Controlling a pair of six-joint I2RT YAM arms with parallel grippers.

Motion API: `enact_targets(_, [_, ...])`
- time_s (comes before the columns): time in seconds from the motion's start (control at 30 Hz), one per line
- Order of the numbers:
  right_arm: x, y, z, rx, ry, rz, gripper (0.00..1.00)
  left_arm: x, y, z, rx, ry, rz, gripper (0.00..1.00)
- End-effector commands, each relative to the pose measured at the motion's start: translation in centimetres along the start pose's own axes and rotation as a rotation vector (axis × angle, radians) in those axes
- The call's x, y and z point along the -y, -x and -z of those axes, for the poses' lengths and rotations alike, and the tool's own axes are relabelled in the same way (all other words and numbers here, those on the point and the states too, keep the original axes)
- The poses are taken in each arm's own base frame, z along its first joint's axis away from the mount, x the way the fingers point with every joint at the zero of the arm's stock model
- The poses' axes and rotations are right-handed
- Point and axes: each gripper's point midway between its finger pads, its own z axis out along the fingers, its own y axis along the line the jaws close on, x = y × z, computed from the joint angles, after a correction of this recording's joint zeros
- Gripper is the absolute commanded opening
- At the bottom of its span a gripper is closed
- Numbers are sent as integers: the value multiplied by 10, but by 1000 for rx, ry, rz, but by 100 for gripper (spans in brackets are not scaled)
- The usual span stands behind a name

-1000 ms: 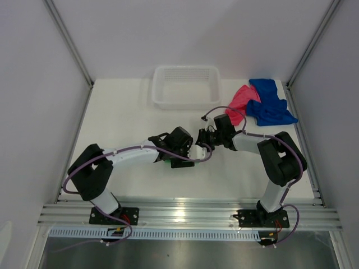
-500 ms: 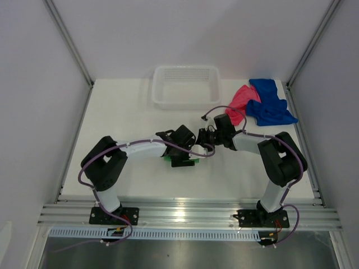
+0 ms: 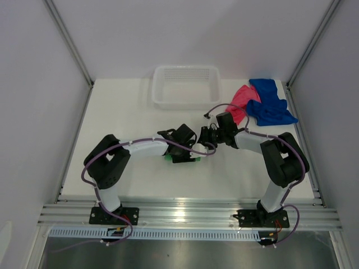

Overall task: Roll the towels
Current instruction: Place the rolled towel into the container

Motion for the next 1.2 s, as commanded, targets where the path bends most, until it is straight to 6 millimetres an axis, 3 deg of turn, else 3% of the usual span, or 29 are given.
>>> enact_targets(0.0, [-20, 19, 23, 45, 17, 42, 23, 28, -51, -9, -162, -88, 54, 53])
enact_targets(0.07, [-23, 25, 29, 62, 15, 54, 24, 24, -50, -9, -148, -56, 56, 43])
enact_targets(0.2, [-24, 33, 40, 81, -1, 62, 24, 26, -56, -11, -148, -32, 61, 36])
enact_targets(0.4, [-22, 33, 58, 104, -45, 74, 24, 22, -49, -8, -94, 19, 121, 30])
enact_targets(0.7, [-13, 30, 87, 175, -99, 56, 25, -3, -42, -1, -50, 151, 269, 21])
enact_targets(1.0, [-10, 30, 103, 217, -149, 58, 25, -22, -35, 11, 19, 199, 424, 10])
enact_targets(1.17, [-13, 25, 115, 253, -172, 62, 25, -28, -43, 10, -1, 227, 486, 5])
